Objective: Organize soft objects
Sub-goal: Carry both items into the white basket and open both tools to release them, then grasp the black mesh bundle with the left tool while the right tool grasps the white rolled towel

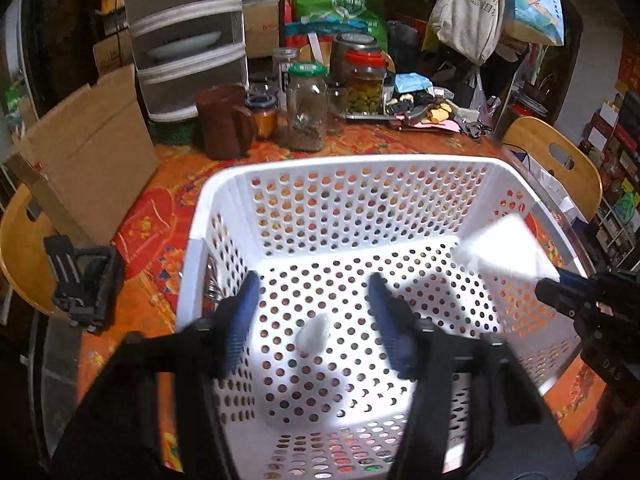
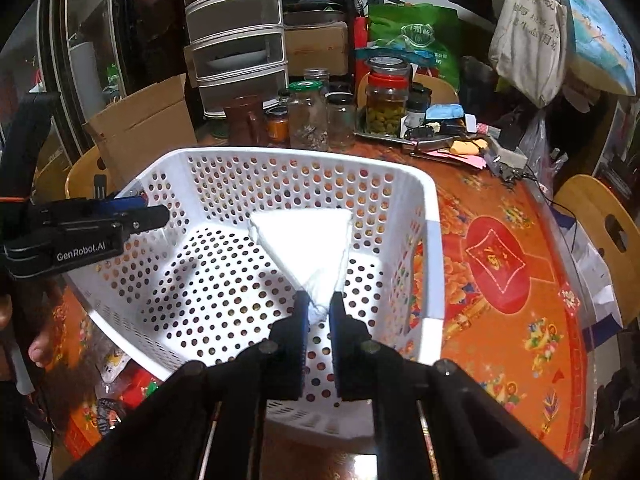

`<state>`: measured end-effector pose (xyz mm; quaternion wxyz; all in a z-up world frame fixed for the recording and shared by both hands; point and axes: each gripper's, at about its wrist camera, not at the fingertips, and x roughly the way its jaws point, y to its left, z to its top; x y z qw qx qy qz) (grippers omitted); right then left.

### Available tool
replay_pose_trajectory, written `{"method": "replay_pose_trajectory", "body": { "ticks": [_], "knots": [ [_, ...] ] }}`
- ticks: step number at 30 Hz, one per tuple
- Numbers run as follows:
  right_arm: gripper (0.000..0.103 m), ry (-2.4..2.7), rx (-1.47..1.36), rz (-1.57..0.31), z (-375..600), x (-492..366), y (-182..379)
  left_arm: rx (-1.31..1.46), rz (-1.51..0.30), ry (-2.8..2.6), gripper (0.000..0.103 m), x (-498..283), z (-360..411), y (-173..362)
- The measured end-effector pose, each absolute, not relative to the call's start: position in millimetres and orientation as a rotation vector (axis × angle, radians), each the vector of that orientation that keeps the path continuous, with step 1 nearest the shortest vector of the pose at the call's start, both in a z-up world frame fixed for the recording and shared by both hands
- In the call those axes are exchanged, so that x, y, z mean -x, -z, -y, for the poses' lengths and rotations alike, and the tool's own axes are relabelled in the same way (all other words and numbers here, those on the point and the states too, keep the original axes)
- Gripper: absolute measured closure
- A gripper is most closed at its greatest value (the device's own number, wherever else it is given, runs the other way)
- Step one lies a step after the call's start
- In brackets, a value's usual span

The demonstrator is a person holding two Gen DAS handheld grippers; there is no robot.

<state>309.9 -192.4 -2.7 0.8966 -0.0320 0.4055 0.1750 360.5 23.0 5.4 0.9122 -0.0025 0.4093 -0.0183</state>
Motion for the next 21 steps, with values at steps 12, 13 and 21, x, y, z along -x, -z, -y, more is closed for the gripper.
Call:
{"method": "replay_pose_trajectory", "body": {
  "ticks": [12, 13, 21],
  "knots": [
    [0.010, -0.364, 0.032, -0.776, 206, -282, -17, 0.005, -0.730, 0.040, 0.000, -305, -39, -49],
    [0.009, -0.365, 0.028, -0.767, 208, -275, -19, 0.003, -0.716, 0.032, 0.000, -296, -42, -54],
    [0.009, -0.348, -0.008, -0.699, 231, -221, -25, 0.020, -0.686, 0.026, 0.000, -213, -58, -64]
  ]
}}
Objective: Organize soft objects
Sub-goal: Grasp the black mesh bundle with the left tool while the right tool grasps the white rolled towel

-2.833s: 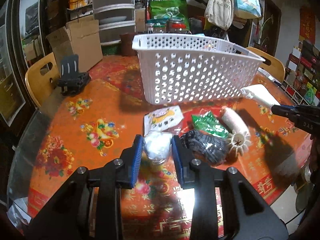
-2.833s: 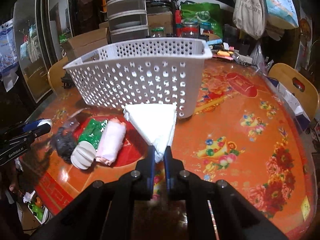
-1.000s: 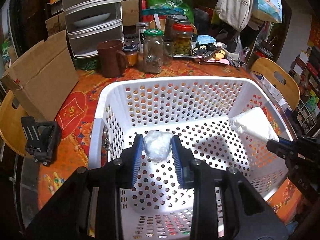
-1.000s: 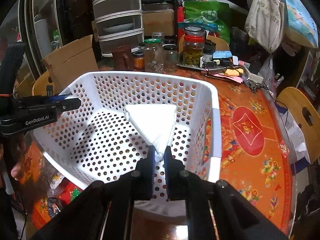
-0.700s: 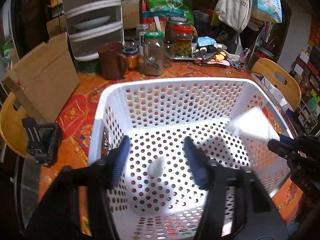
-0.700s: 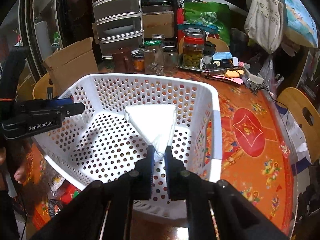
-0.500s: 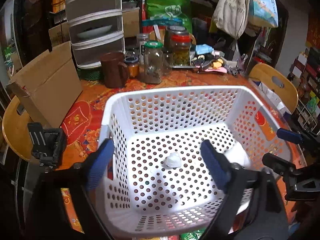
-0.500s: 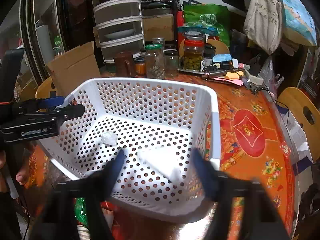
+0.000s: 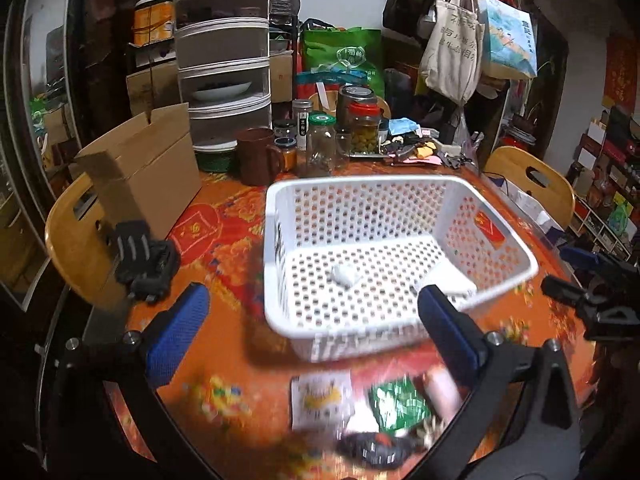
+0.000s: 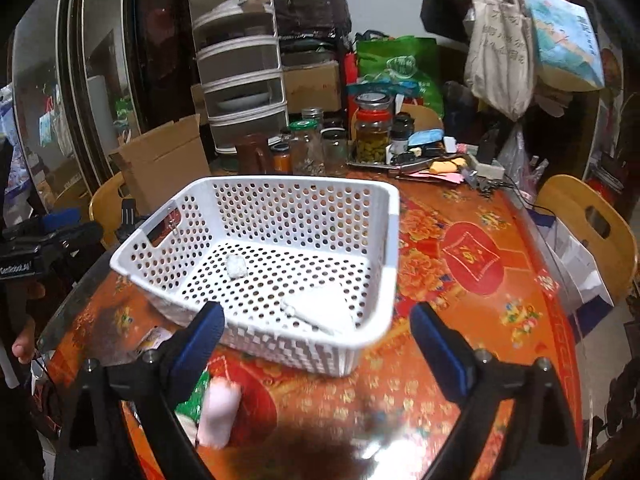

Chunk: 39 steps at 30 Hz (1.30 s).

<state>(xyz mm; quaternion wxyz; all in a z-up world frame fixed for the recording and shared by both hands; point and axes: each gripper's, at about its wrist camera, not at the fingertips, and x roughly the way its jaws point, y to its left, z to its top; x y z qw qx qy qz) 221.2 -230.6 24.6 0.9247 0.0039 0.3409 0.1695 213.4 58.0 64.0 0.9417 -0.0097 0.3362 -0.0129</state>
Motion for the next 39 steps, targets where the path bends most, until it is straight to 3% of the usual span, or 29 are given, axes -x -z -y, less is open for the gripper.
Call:
{"method": "replay_pose_trajectory", "body": {
  "ticks": [17, 21, 26, 31, 34, 39],
  "knots": [
    [0.009, -0.447, -0.120, -0.801, 217, -129, 72, 0.036, -0.778, 0.116, 0.000, -105, -23, 64],
    [0.016, -0.451, -0.118, -0.813, 214, -128, 78, 0.014, -0.786, 0.124, 0.001, -109, -14, 81],
    [0.022, -0.458, -0.109, -0.828, 207, -133, 82, -0.007, -0.796, 0.126, 0.015, -121, -7, 90],
    [0.022, -0.471, -0.102, -0.839, 198, -138, 86, -0.027, -0.805, 0.158, 0.041, -124, 1, 96],
    [0.022, -0.481, -0.101, -0.846, 193, -144, 88, -0.033, -0.791, 0.163, 0.045, -124, 2, 95],
    [0.033, -0.502, -0.114, -0.854, 185, -156, 90, -0.004, -0.770, 0.156, 0.046, -120, -8, 92]
  ]
}}
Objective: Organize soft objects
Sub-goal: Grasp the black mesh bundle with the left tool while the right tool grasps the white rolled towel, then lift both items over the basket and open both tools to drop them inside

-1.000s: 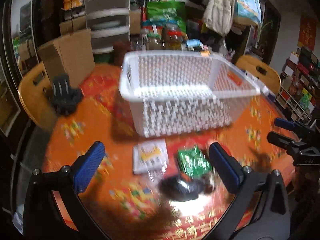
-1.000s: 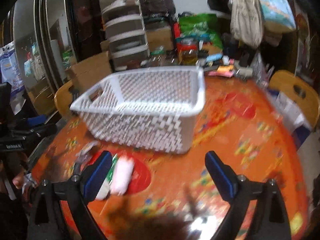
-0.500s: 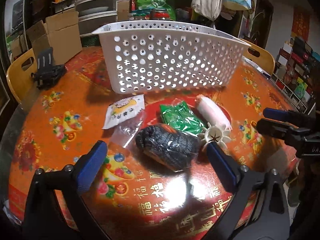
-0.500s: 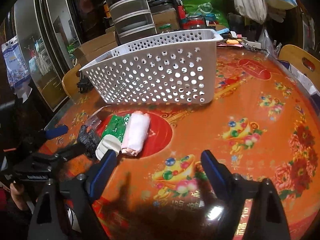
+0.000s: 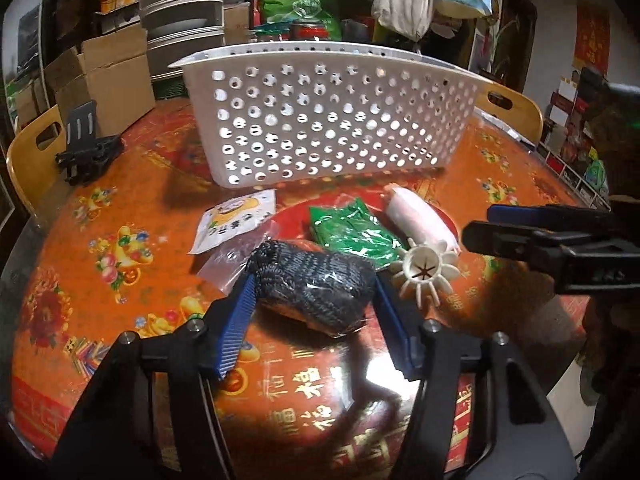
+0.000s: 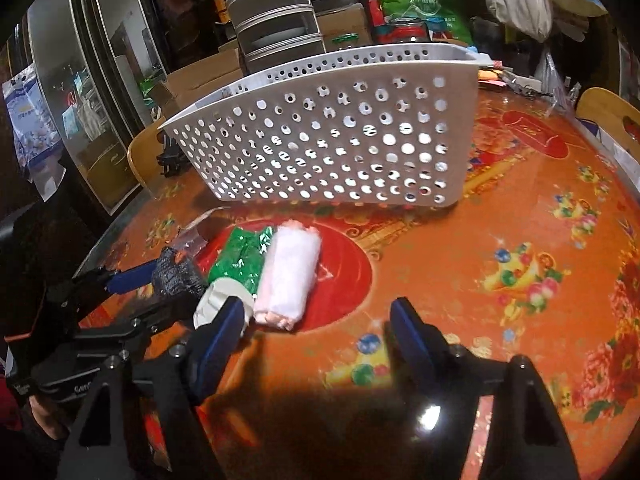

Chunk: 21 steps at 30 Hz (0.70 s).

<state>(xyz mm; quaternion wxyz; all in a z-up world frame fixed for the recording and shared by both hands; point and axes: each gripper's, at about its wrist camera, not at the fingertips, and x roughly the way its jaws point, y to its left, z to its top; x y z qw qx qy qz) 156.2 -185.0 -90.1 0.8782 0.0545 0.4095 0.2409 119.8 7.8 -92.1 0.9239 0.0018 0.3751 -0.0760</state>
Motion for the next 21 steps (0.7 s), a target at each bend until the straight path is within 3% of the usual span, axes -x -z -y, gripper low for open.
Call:
{"method": "replay_pose_trajectory", "body": {
  "ticks": [5, 13, 16, 18, 21],
  "knots": [
    [0.053, -0.532, -0.160, -0.879, 177, -174, 94, 0.008, -0.747, 0.156, 0.046, -111, -19, 86],
    [0.054, -0.553, -0.126, -0.930, 158, -189, 102, 0.025, -0.733, 0.161, 0.046, -105, -26, 83],
    [0.061, -0.549, -0.094, -0.932, 152, -191, 101, 0.027, -0.730, 0.158, 0.046, -103, -26, 82],
    [0.072, -0.555, -0.082, -0.937, 150, -191, 102, 0.027, -0.728, 0.157, 0.046, -103, -25, 82],
    [0.072, -0.547, -0.052, -0.923, 149, -187, 101, 0.025, -0.727, 0.155, 0.046, -102, -26, 81]
  ]
}}
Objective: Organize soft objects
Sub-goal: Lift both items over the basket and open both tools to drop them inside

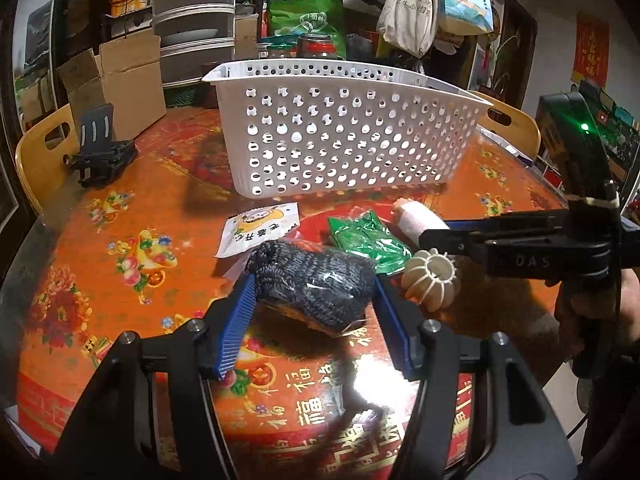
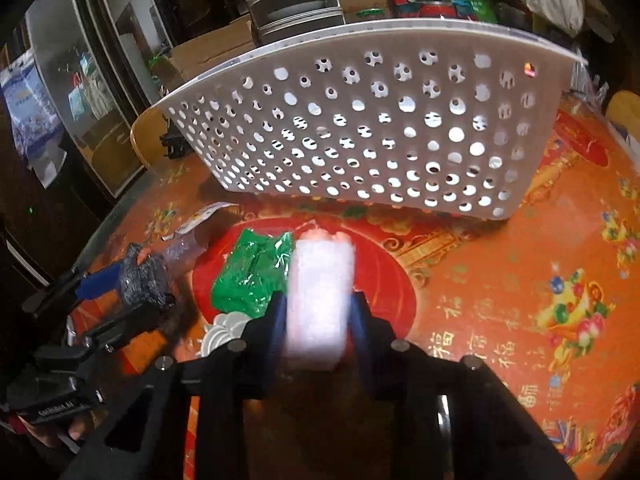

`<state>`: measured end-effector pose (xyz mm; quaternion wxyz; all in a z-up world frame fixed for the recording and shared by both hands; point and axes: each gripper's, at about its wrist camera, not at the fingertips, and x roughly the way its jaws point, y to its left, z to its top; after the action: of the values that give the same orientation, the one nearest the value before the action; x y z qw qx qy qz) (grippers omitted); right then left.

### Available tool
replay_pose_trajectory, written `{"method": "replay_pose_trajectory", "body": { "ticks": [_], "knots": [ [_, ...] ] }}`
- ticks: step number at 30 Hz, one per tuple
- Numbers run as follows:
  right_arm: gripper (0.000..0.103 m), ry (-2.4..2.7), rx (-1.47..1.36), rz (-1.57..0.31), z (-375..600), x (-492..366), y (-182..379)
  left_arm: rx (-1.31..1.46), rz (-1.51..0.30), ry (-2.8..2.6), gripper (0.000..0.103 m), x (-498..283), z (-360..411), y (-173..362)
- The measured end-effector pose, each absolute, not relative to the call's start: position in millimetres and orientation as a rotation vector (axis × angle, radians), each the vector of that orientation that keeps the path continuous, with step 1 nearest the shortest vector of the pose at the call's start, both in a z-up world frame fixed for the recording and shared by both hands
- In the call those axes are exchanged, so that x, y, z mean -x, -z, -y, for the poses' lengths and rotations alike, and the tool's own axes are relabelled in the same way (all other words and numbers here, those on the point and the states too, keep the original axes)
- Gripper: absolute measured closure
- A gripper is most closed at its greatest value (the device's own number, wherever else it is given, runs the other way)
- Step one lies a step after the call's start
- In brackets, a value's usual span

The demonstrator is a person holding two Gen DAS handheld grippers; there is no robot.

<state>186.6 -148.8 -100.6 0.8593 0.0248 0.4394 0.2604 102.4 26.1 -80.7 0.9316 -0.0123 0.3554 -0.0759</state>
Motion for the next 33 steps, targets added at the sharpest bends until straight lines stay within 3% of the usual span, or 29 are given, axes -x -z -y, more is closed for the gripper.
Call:
{"method": "replay_pose_trajectory", "body": {
  "ticks": [15, 33],
  "knots": [
    [0.073, -0.470, -0.029, -0.749, 195, -154, 58, 0.001, -0.618, 0.148, 0.046, -84, -29, 47],
    [0.073, -0.429, -0.008, -0.593, 239, -157, -30, 0.013, -0.498, 0.125, 0.046, -102, -47, -49]
  ]
}}
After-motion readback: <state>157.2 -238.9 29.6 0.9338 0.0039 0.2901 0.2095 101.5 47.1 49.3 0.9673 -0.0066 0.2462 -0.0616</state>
